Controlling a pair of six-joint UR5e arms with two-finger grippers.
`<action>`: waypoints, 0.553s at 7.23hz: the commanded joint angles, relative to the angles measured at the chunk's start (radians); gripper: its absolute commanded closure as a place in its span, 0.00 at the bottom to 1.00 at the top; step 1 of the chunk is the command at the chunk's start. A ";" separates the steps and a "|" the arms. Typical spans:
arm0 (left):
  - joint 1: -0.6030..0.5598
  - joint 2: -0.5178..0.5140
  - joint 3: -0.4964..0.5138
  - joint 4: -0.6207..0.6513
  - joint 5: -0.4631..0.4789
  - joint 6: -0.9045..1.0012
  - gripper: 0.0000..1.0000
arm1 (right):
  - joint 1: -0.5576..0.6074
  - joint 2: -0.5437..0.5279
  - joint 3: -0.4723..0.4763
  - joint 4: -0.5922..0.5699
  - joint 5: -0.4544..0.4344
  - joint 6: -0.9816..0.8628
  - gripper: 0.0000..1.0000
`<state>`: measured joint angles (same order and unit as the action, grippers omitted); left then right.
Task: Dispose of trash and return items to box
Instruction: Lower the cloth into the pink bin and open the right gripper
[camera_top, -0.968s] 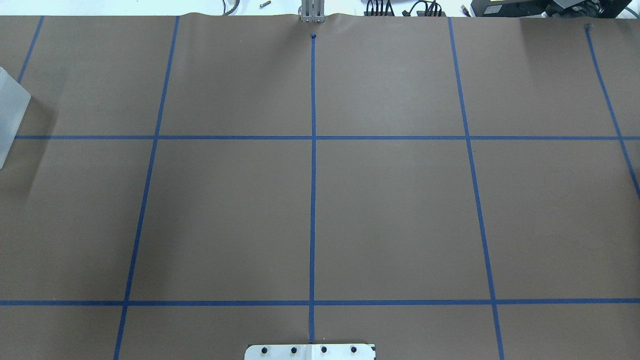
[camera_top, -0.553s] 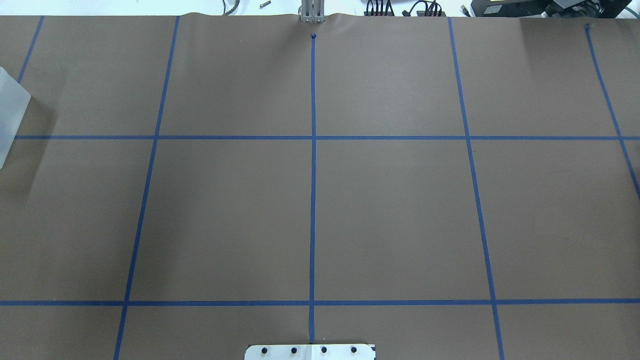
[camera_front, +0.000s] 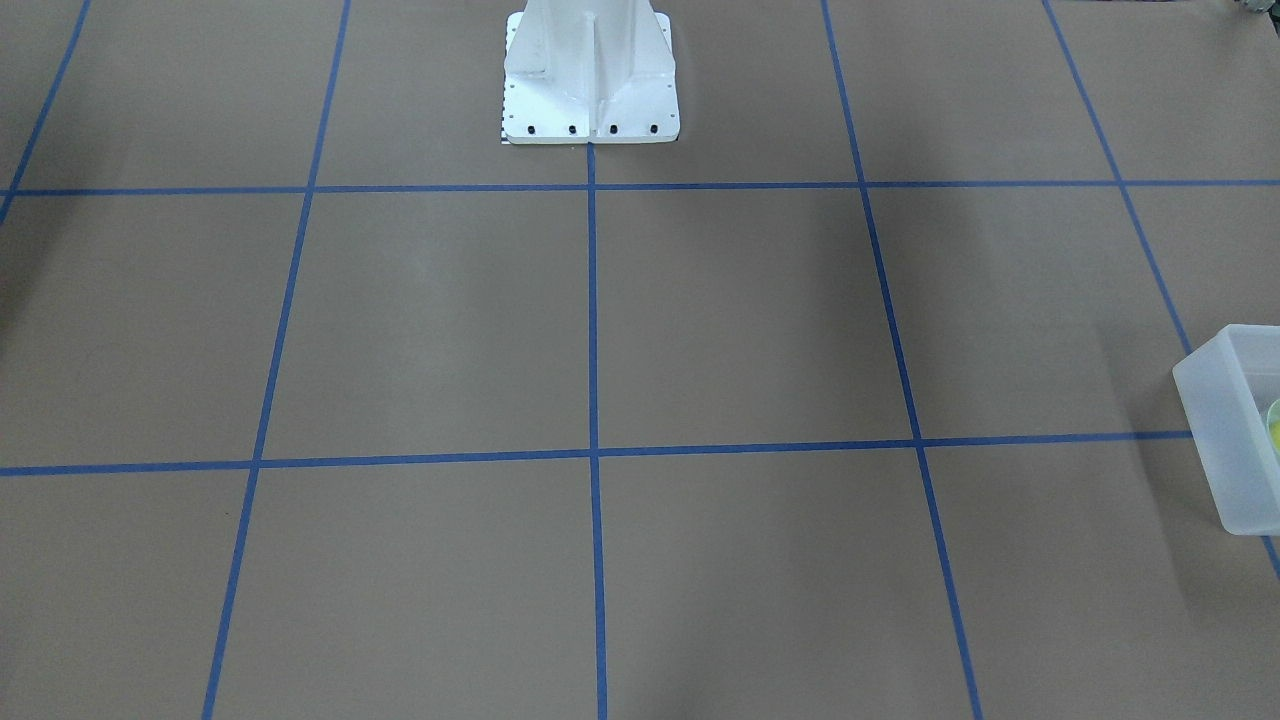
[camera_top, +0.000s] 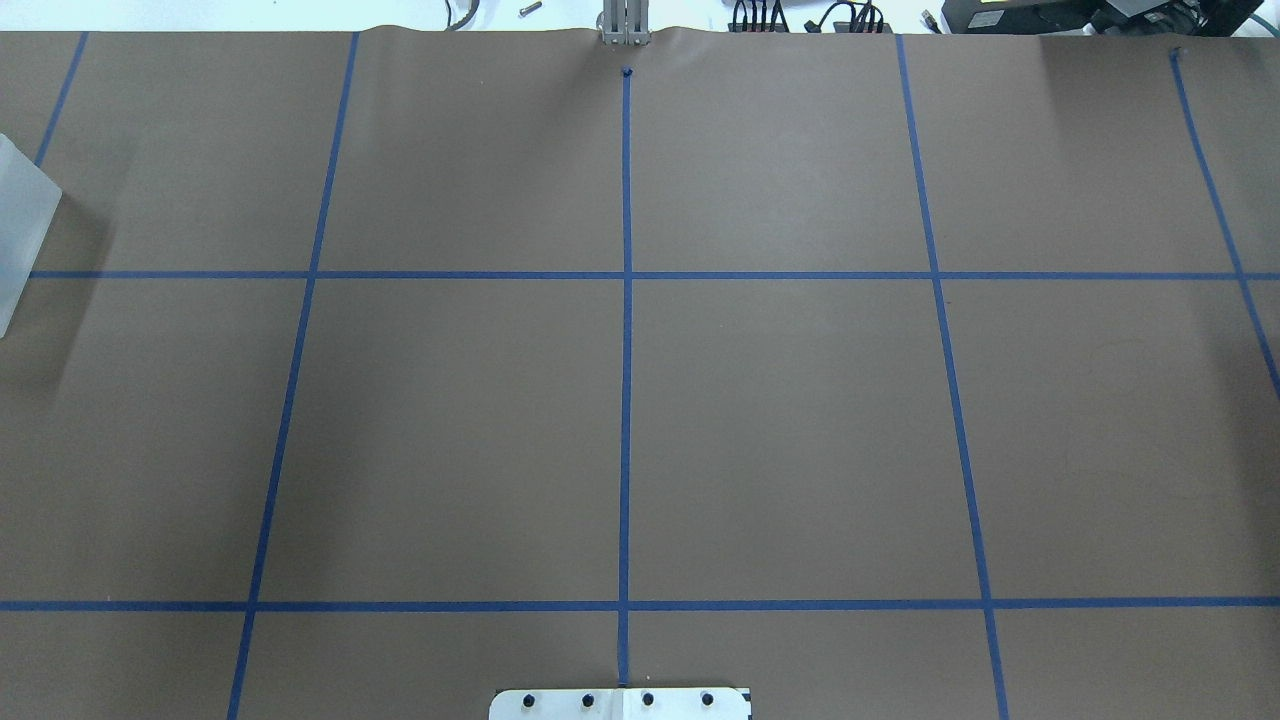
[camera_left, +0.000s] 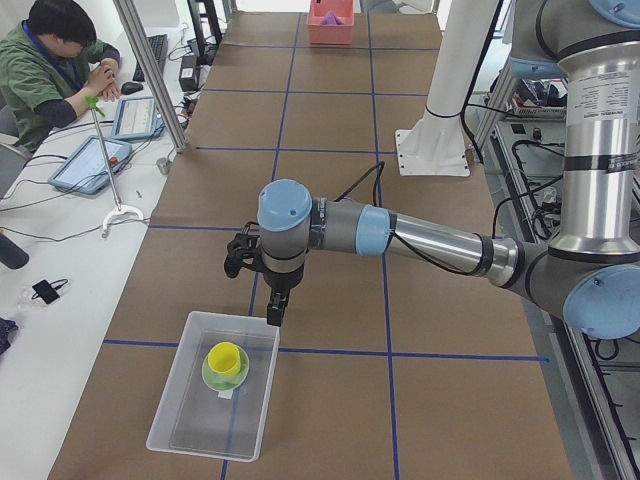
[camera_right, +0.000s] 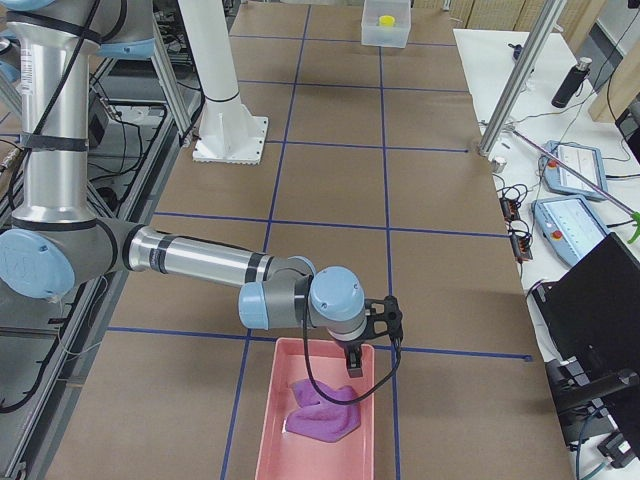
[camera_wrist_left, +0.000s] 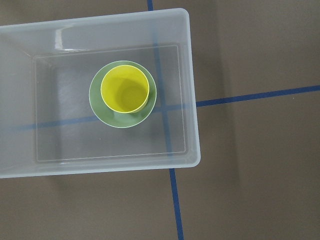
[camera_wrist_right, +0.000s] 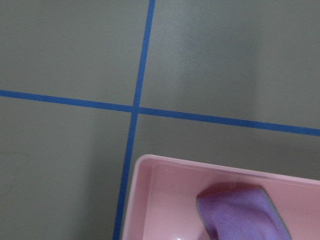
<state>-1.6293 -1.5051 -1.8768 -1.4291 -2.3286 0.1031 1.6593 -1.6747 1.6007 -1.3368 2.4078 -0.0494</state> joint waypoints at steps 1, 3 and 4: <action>-0.001 0.005 -0.001 -0.001 0.000 0.001 0.02 | -0.030 -0.031 0.268 -0.289 -0.051 0.033 0.00; -0.001 0.006 0.007 -0.001 0.000 0.004 0.02 | -0.032 -0.104 0.323 -0.332 -0.073 0.019 0.00; -0.001 0.008 0.010 0.001 0.003 0.006 0.02 | -0.033 -0.140 0.312 -0.334 -0.075 0.019 0.00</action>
<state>-1.6306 -1.4986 -1.8712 -1.4293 -2.3279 0.1067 1.6278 -1.7687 1.9084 -1.6566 2.3384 -0.0277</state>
